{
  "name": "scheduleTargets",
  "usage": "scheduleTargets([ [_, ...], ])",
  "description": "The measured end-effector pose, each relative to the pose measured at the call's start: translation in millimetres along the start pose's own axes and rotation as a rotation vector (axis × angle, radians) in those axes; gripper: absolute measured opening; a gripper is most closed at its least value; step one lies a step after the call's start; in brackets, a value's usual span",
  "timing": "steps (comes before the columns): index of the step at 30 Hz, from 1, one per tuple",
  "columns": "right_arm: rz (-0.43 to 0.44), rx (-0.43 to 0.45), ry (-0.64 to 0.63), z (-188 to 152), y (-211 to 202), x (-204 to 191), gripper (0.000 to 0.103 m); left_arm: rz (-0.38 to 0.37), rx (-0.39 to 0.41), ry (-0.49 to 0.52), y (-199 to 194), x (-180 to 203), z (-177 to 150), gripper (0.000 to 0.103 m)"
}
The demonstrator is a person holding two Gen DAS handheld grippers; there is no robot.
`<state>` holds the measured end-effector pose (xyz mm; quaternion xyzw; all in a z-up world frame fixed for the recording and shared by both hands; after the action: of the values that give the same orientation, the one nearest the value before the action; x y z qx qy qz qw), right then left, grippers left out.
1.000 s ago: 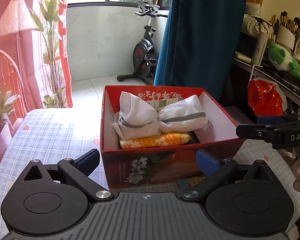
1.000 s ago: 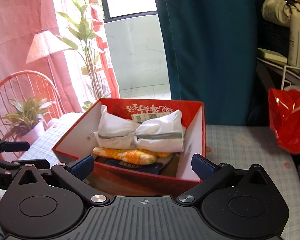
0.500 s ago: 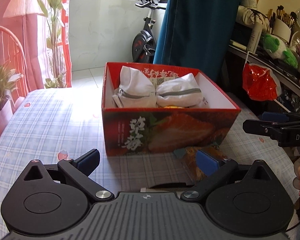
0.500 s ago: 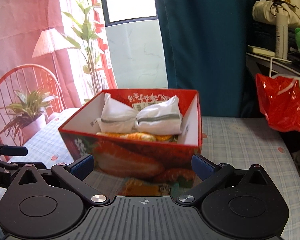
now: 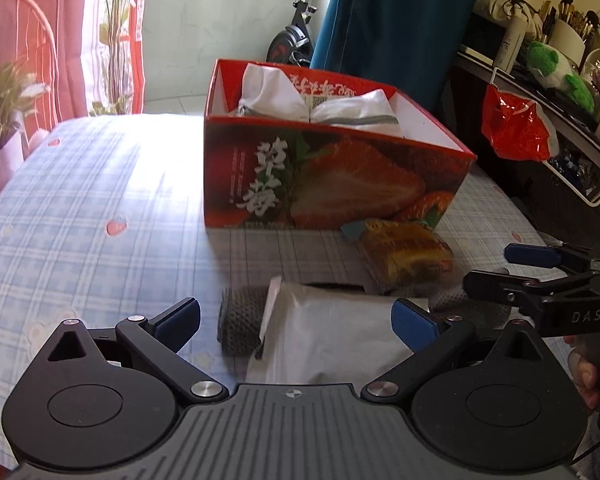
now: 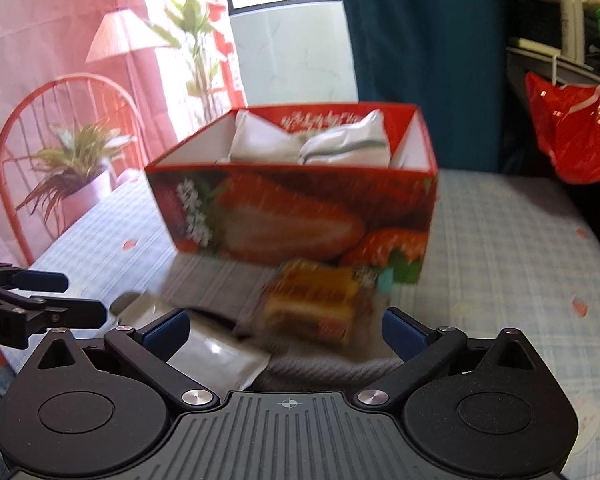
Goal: Organize soft objects
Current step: 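Move both grippers down to the white foil pouch beside the box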
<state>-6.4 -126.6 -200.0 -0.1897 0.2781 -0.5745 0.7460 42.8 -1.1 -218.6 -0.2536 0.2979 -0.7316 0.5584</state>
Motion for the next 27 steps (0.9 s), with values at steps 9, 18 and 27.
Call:
scheduleTargets([
  [9,0.059,-0.107,0.002,-22,13,-15,0.066,-0.052,-0.054,-0.044,11,-4,-19,0.069],
  [18,0.123,-0.178,0.023,-32,26,-22,0.041,-0.082,-0.126,-0.084,30,-8,-30,0.055],
  [27,0.159,-0.235,0.059,-40,41,-21,0.039,-0.117,-0.150,-0.093,35,-6,-34,0.050],
])
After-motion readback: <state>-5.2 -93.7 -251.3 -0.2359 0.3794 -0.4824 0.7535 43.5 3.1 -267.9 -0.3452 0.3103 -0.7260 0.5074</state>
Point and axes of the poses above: each gripper's, at about its wrist camera, not at the fingertips, and y roughly the way its jaws point, x to its right, z to its top, the point moved 7 cm from there along y, roughly the way its jaws point, and after that the axes turned 10 degrees about z, right-handed, at the moved point
